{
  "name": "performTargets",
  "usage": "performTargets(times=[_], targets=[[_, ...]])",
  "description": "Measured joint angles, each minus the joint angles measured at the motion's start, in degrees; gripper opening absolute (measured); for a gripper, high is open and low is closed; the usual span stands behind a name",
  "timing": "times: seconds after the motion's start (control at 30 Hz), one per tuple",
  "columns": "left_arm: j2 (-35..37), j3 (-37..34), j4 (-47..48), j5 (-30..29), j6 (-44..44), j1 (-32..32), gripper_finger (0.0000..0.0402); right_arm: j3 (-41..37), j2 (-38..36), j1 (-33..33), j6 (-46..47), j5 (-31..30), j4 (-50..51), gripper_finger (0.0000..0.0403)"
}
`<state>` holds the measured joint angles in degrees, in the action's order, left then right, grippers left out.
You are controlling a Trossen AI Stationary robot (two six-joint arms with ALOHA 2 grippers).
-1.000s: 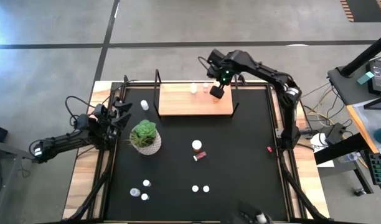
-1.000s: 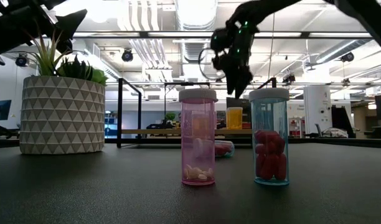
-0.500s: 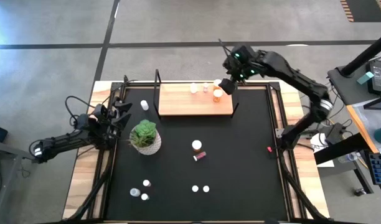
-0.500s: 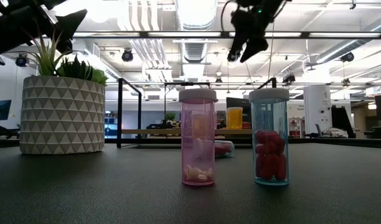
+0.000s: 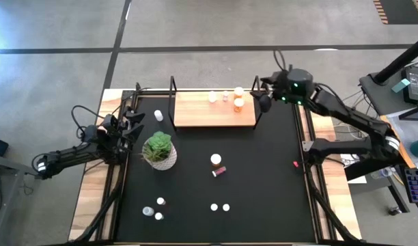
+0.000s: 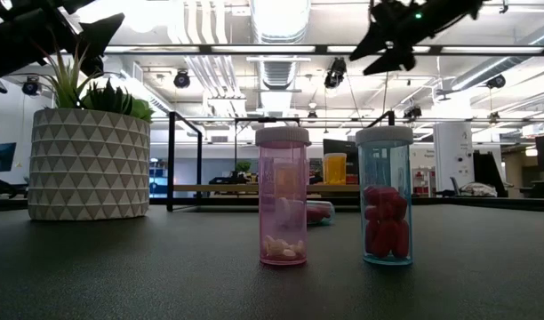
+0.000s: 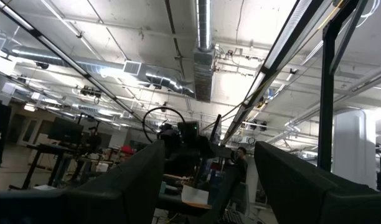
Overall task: Pick and place medicine bottles onto shelf by color
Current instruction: Put the top white pill bottle on the shelf aligned with the other white pill bottle
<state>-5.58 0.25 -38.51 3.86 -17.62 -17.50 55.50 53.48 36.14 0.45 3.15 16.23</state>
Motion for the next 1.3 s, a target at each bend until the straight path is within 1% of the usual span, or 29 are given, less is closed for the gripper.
performTargets(times=[0.2,0.33,0.43,0.57,0.77,1.3], targets=[[0.0,0.0,0.0,0.0,0.0,0.0,0.0233,-6.2,-7.0,0.0,1.1,-7.8,-1.2,0.0379],[0.0,0.0,0.0,0.0,0.0,0.0,0.0233,-9.0,-10.9,0.7,1.1,-10.6,-0.6,0.0379],[0.0,0.0,0.0,0.0,0.0,0.0,0.0233,-10.0,-12.3,0.9,2.4,-11.3,-0.2,0.0379],[0.0,0.0,0.0,0.0,0.0,0.0,0.0233,-10.2,-11.4,0.9,6.2,-14.2,-0.3,0.0379],[0.0,0.0,0.0,0.0,0.0,0.0,0.0233,-10.3,-10.4,0.9,8.6,-14.3,-0.3,0.0379],[0.0,0.0,0.0,0.0,0.0,0.0,0.0233,-10.2,-7.3,0.9,8.6,-14.3,-0.2,0.0379]])
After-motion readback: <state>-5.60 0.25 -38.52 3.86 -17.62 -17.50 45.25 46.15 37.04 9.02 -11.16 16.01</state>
